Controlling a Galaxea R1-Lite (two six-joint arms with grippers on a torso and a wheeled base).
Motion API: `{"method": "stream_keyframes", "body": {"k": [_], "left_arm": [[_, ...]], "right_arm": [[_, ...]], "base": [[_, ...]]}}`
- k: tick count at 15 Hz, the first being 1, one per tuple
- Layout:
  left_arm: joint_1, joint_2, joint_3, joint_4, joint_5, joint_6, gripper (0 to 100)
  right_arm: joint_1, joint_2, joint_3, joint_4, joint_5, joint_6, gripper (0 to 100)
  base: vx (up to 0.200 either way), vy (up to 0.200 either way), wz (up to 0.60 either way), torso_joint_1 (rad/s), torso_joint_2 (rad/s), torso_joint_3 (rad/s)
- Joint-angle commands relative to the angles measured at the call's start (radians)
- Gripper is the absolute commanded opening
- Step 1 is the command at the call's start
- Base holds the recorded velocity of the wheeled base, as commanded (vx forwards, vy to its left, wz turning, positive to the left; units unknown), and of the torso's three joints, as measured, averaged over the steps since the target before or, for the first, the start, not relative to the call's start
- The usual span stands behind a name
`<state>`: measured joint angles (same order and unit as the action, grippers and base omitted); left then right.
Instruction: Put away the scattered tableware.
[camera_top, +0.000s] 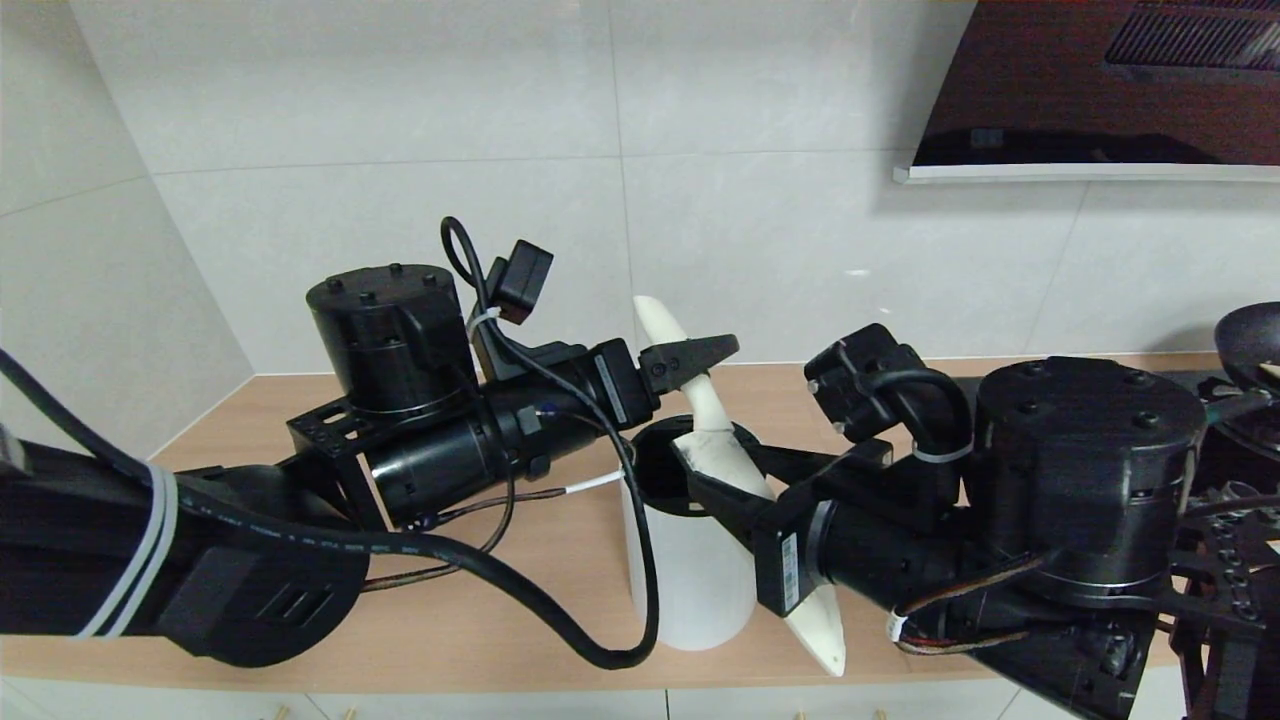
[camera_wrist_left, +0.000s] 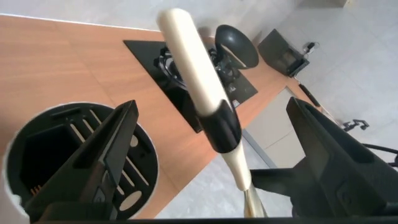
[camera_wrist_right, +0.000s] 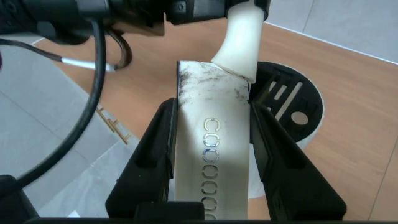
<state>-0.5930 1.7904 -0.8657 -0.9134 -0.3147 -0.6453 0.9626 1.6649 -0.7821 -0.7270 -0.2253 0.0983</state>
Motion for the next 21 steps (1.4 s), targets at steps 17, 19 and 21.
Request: {"method": "stream_keyframes", "body": {"k": [17, 19, 21], "left_arm": [[-0.007, -0.029, 0.001, -0.009, 0.017, 0.0, 0], [0.01, -0.095, 0.002, -0.009, 0.02, 0.001, 0], [0.064, -0.161, 0.002, -0.009, 0.022, 0.003, 0]], "right_arm": [[-0.018, -0.059, -0.006, -0.002, -0.039, 0.014, 0], [-0.07, -0.111, -0.008, 0.001, -0.037, 0.009, 0], [-0.128, -0.128, -0.019, 0.023, -0.035, 0.008, 0]], "base": [[0.0, 0.0, 0.0, 0.0, 0.0, 0.0], [0.0, 0.0, 0.0, 0.0, 0.0, 0.0], [0.0, 0.0, 0.0, 0.0, 0.0, 0.0]]}}
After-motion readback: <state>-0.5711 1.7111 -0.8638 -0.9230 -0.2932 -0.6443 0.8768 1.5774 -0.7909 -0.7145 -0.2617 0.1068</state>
